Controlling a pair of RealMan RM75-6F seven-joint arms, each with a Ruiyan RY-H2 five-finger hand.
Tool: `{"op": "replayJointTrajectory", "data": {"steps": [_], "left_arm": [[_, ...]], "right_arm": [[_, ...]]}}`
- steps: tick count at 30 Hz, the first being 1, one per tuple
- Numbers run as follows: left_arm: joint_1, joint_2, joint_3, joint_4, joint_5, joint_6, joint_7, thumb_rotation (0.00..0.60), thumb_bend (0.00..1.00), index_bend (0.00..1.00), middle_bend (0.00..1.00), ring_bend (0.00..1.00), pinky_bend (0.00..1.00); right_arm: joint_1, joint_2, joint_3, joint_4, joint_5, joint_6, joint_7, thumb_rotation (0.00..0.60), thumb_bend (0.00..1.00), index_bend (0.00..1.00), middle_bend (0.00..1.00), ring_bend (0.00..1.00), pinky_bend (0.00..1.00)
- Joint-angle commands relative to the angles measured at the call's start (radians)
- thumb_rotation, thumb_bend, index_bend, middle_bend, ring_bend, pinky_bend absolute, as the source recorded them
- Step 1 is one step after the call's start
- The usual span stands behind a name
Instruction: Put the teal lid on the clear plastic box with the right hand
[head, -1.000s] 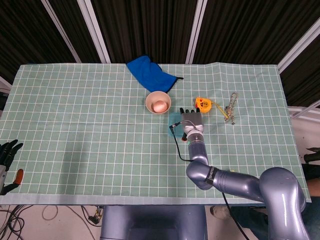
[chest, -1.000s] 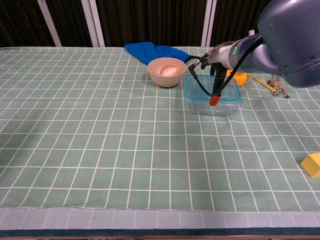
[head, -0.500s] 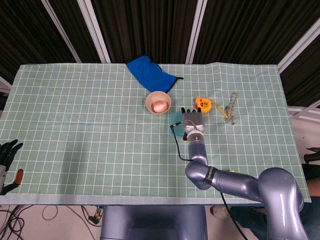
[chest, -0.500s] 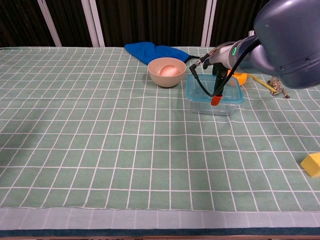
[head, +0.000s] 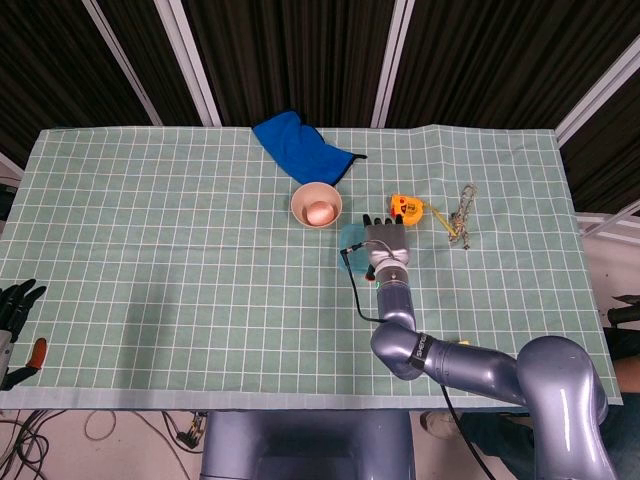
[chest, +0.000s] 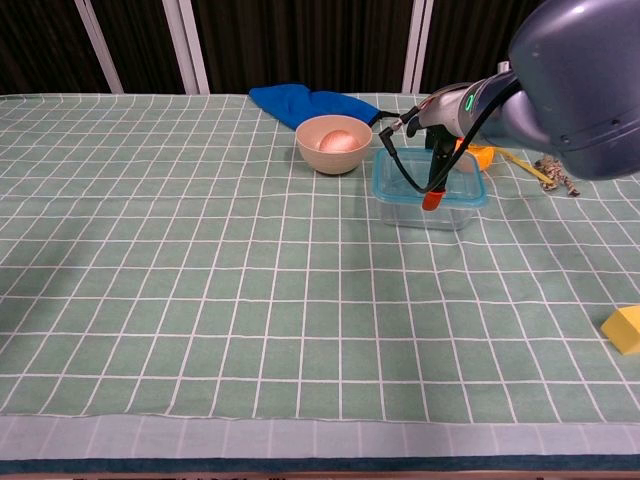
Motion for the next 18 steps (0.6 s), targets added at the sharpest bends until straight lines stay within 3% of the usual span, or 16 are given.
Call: {"op": "replayJointTrajectory", "data": {"steps": [1,11,18], "left_arm": [[0.0,0.0,0.0,0.0,0.0,0.0,0.0,0.6,0.53,0.06,0.0,0.0,0.0],[0.0,0.0,0.0,-0.001,-0.001,-0.001,0.002,0.6,0.53,0.06,0.0,0.0,0.0],[0.0,-0.001,0.0,0.0,0.0,0.0,0.003,0.6,0.53,0.06,0.0,0.0,0.0]], "right_arm": [[-0.002,-0.001,0.001,0.0,-0.003,0.0,0.001,0.6,0.22,0.0,0.35,0.1,0.0],[-0.009,0.008,0.0,-0.01,-0.001,-0.016,-0.008,0.6,0.22,0.0,0.16,0.03,0.0],[-0.013,0.023,0.001,-0.028,-0.001,-0.026,-0.008,0.6,0.14,0.0,0.01,0.0,0.0]]}}
